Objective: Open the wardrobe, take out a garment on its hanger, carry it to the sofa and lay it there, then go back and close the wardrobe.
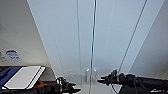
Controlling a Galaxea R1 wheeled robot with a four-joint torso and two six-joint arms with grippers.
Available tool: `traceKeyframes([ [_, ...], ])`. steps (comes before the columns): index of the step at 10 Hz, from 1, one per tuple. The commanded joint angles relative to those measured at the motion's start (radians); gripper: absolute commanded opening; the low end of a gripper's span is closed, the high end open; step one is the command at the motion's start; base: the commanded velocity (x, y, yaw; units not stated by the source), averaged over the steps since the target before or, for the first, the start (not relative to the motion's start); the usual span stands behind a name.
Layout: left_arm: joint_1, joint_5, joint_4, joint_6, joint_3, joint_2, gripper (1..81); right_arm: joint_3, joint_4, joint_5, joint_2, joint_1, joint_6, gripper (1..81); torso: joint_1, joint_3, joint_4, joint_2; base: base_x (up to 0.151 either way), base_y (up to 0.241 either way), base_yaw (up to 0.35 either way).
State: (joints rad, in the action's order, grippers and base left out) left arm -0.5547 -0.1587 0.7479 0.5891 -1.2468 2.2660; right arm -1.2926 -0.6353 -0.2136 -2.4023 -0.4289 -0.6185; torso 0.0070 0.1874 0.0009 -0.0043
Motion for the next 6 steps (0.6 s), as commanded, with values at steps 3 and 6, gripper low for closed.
traceKeyframes([
  [3,0.129,-0.002,0.011,0.000,-0.023,0.001,81.1,-0.089,-0.001,0.020,-0.083,0.126,-0.004,81.1,0.000,0.000,0.000,0.000,0.000,0.000,0.000],
  [6,0.135,-0.004,0.016,0.000,-0.071,0.043,81.1,-0.145,-0.001,0.020,-0.125,0.136,-0.006,81.1,0.000,0.000,0.000,0.001,0.000,0.000,0.000],
])
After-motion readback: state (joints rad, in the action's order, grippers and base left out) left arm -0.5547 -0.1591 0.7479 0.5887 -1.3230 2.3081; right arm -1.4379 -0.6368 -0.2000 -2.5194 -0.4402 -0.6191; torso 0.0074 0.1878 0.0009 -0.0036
